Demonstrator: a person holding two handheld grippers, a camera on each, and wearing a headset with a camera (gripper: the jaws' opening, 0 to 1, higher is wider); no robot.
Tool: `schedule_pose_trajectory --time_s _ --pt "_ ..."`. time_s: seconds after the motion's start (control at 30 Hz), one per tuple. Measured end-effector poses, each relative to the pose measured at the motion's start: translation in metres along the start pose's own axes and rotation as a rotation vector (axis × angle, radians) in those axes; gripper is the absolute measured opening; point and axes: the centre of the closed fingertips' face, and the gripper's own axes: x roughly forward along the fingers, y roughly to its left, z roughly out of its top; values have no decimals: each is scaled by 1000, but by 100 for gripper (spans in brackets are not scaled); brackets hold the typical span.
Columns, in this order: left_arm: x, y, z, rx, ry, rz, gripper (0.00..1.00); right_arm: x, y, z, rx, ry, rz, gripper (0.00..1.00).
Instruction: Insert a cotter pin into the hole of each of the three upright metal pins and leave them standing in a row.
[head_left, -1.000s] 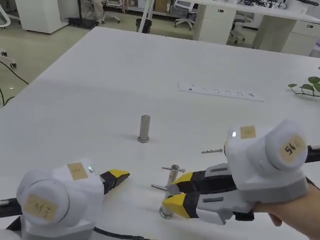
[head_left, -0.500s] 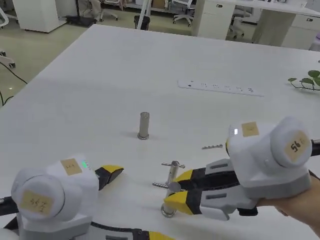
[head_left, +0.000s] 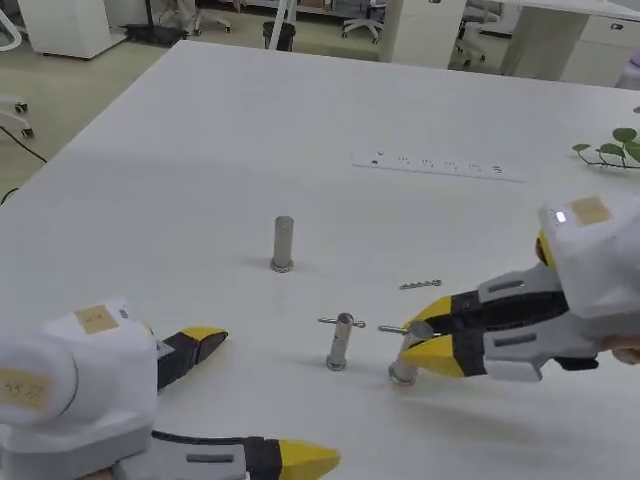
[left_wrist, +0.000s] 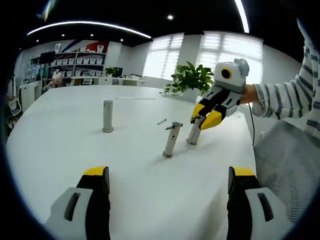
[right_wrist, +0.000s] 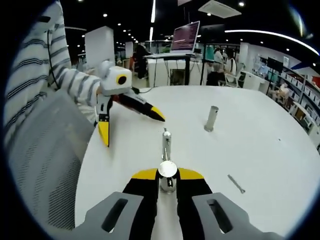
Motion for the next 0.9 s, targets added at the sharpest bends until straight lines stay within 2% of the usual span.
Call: schedule_pose_trajectory --time_s 0.17,0.47,0.73,0.9 --pt "-3 5 -4 8 24 15 98 -7 -8 -4 -18 4 6 13" --pt "-8 7 2 -15 1 22 97 0 -2 -13 -13 7 52 13" --pt "-9 7 2 -18 7 16 97 0 -3 -13 -8 -8 51 13" --pt "-9 5 4 -41 -12 10 96 -1 -4 -13 5 -20 42 14"
